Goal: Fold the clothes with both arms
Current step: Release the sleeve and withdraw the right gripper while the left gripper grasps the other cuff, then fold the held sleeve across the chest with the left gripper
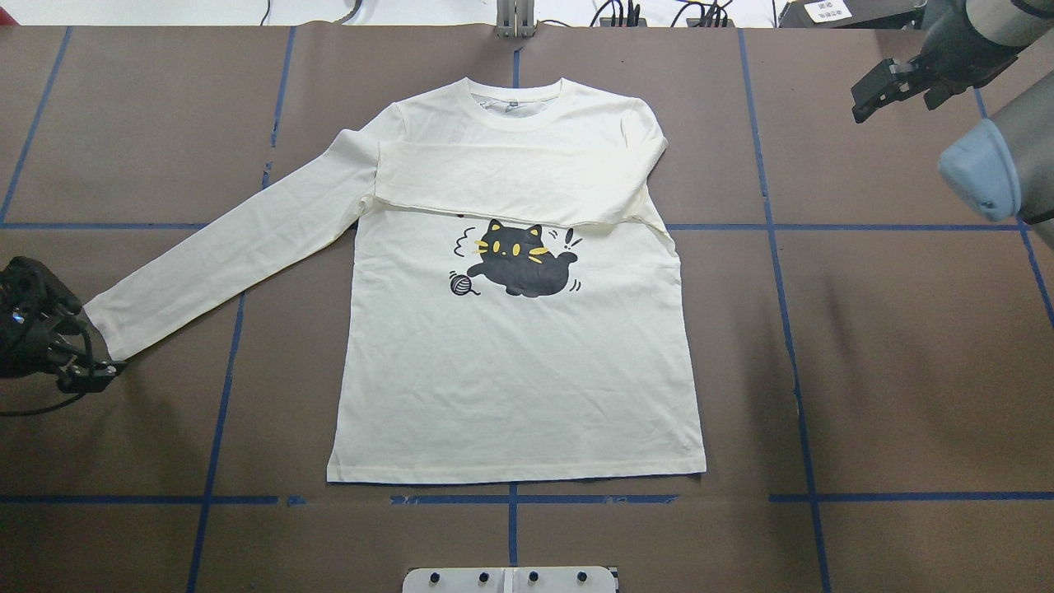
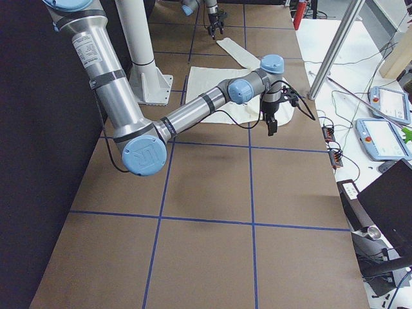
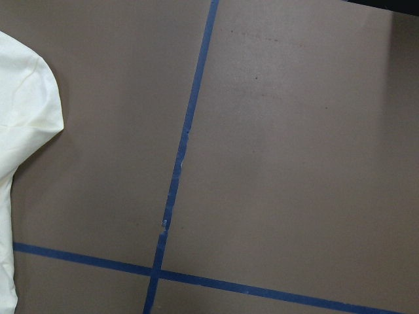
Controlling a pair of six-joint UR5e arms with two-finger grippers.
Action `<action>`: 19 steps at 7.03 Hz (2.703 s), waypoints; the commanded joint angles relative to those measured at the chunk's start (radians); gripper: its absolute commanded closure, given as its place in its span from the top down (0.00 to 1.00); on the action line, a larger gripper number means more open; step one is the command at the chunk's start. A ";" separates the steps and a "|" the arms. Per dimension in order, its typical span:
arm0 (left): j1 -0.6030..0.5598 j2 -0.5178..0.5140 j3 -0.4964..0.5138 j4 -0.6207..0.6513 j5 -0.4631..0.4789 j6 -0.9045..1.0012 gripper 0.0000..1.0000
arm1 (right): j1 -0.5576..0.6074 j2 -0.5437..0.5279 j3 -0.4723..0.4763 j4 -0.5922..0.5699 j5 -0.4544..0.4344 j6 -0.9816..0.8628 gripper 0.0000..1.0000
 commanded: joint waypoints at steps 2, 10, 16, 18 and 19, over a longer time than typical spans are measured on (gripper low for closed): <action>0.031 -0.029 0.054 0.003 0.039 0.000 0.76 | 0.000 -0.017 0.014 0.002 -0.002 0.002 1.00; -0.051 -0.102 0.039 0.006 0.060 0.011 0.00 | 0.000 -0.018 0.023 0.002 -0.002 0.011 1.00; -0.165 -0.986 0.195 0.751 0.125 -0.206 0.00 | -0.001 -0.028 0.020 0.002 -0.003 0.006 1.00; -0.103 -1.316 0.463 0.778 0.163 -0.462 0.00 | -0.001 -0.026 0.018 0.000 -0.005 0.008 1.00; 0.033 -1.413 0.567 0.772 0.359 -0.583 0.00 | -0.001 -0.026 0.017 0.002 -0.006 0.008 1.00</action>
